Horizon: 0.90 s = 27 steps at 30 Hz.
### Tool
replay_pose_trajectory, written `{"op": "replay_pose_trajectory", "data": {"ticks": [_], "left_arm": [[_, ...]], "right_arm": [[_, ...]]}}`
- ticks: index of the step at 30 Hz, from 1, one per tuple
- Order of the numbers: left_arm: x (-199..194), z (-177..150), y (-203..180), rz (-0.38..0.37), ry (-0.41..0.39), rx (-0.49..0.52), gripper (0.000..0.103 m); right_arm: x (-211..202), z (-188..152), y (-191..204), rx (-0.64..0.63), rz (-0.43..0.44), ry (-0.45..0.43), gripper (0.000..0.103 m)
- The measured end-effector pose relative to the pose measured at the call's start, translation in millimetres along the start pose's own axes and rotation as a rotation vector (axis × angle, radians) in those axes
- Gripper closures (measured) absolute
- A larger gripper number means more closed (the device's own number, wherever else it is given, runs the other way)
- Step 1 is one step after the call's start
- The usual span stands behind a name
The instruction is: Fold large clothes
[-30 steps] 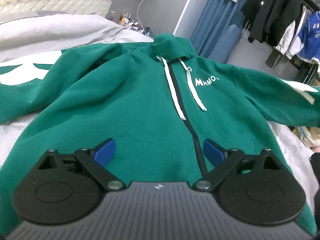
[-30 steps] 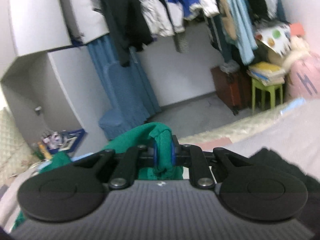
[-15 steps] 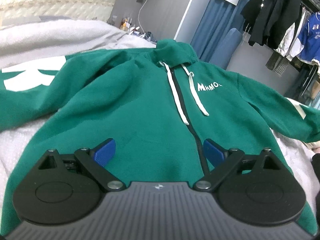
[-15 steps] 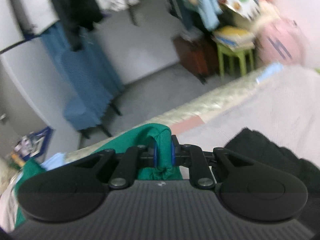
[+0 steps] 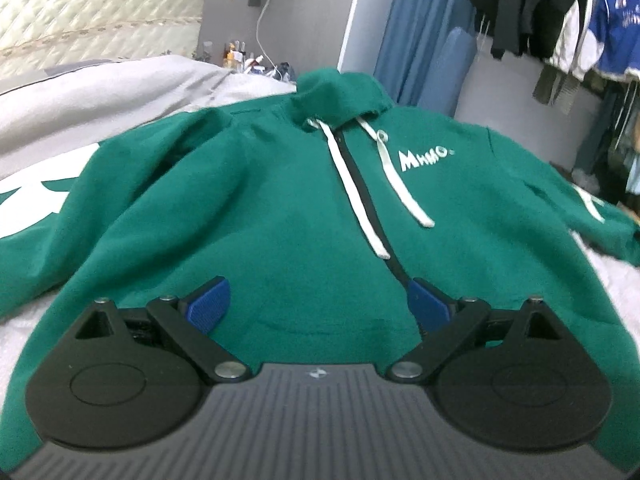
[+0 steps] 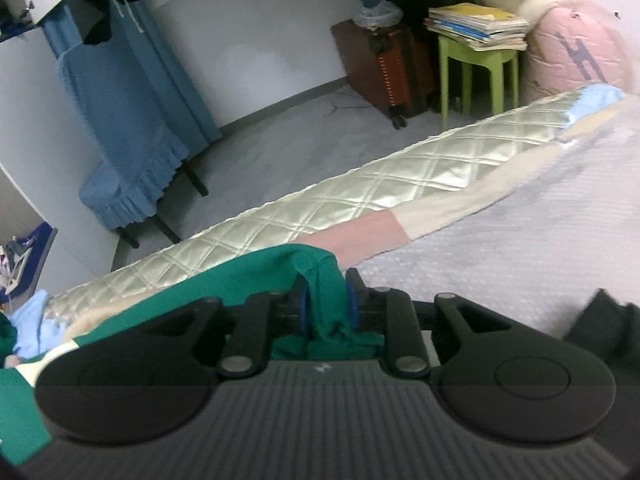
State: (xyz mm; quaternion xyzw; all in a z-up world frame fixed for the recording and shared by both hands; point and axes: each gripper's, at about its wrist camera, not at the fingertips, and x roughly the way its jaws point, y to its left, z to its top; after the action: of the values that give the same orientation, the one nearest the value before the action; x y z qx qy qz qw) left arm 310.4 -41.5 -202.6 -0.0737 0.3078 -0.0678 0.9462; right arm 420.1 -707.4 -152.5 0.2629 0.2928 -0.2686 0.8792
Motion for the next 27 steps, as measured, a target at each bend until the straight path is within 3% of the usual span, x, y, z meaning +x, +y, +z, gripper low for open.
{"op": "replay_pose_trajectory", "data": {"ticks": [2,4,6,12,14,21,27], "left_arm": [[6.1,-1.5,-1.7,0.001,0.012,0.014,0.006],[6.1,-3.0,-2.8,-0.002,0.007,0.03,0.006],[1.2,-3.8,-2.0,-0.017,0.001,0.021,0.006],[-21.8,-7.8,1.7,-0.046,-0.016,-0.01,0.006],[-27.7,-8.5,2.2,-0.037,-0.017,-0.012,0.006],[-42.7,-11.6,7.9,-0.041,-0.017,-0.043,0.006],[-36.5,-13.6,8.7,-0.052,0.009,-0.052,0.005]], "right_arm": [[-1.3,-4.3,-2.3,0.018,0.008,-0.02,0.073],[-8.9,-7.4,-6.2,0.066,0.002,-0.041,0.046],[-27.7,-13.3,-14.1,0.136,0.017,-0.116,0.037],[-72.7,-48.1,-17.6,0.23,0.124,-0.139,0.034],[-77.3,-64.4,-15.1,0.263,0.167,-0.101,0.026],[-59.5,-114.8,6.0,0.34,0.312,0.035,0.025],[-31.6,-117.3,18.4,0.368,0.332,-0.081,0.023]]}}
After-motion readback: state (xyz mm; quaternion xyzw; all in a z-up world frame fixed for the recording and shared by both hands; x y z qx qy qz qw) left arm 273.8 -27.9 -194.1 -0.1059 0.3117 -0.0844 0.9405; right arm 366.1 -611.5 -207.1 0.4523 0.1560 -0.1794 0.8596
